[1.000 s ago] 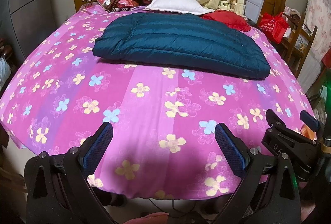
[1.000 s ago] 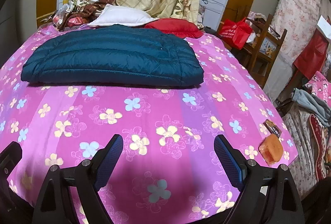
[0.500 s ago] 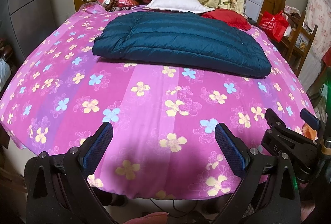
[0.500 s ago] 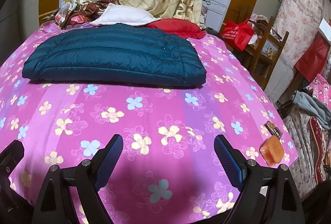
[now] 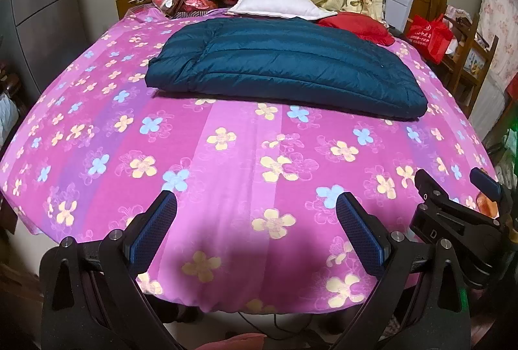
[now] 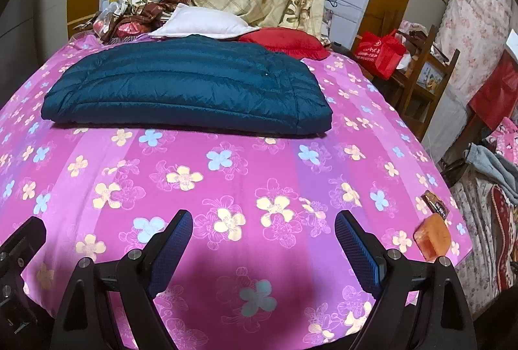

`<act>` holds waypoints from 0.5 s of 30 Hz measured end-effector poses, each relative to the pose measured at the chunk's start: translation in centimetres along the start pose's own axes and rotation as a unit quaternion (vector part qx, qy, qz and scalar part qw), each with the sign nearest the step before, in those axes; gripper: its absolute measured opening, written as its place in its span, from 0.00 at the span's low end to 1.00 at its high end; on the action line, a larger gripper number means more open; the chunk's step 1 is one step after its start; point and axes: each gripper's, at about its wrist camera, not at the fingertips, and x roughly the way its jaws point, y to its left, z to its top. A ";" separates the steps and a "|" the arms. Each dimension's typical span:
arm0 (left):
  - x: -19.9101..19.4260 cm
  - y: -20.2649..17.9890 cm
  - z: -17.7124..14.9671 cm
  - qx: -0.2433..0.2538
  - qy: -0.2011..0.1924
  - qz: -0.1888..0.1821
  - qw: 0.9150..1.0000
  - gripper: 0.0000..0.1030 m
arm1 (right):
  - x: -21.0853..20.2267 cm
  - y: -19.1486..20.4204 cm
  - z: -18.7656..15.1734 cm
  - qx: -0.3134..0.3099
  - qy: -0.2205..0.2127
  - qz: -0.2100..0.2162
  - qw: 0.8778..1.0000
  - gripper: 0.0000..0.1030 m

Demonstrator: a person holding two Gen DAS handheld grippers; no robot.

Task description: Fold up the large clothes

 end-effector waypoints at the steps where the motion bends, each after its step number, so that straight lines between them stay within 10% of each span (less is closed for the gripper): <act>1: 0.0 0.1 0.0 0.000 -0.001 0.000 1.000 0.96 | 0.1 0.0 0.0 0.001 0.001 0.001 1.000 0.85; 15: 0.0 0.4 0.1 0.008 -0.002 -0.008 1.000 0.96 | 0.1 -0.7 0.4 0.006 -0.004 -0.001 1.000 0.85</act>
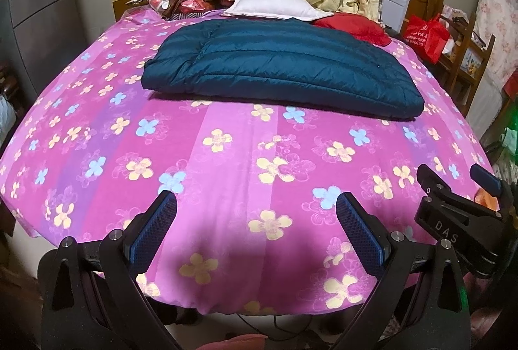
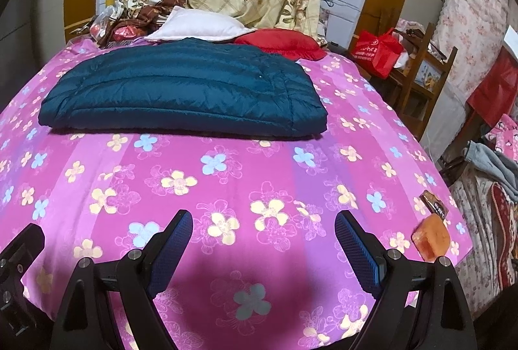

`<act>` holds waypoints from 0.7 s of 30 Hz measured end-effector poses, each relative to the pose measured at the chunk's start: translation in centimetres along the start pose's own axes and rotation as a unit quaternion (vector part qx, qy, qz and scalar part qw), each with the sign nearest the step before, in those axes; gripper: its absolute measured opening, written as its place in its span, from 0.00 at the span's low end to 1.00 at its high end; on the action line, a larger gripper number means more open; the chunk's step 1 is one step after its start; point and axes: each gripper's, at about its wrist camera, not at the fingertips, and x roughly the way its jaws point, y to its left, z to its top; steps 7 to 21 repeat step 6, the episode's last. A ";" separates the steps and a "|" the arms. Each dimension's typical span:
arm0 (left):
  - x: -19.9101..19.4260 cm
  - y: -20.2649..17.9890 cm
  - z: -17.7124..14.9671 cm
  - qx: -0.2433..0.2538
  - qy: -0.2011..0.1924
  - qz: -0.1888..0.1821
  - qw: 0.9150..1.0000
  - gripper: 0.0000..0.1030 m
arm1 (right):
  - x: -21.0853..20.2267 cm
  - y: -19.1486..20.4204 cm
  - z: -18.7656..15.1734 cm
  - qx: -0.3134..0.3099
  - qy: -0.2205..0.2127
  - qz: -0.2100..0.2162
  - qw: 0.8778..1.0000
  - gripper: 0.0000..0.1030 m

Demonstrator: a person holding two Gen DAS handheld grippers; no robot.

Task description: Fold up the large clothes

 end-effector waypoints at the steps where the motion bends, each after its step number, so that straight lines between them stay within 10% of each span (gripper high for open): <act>1: 0.0 -0.1 0.0 0.001 0.000 -0.001 1.000 0.96 | 0.0 0.1 0.0 -0.001 0.000 0.001 1.000 0.85; 21: 0.0 -0.2 0.0 0.005 -0.003 0.000 1.000 0.96 | 0.2 0.1 -0.1 -0.002 0.003 0.003 1.000 0.85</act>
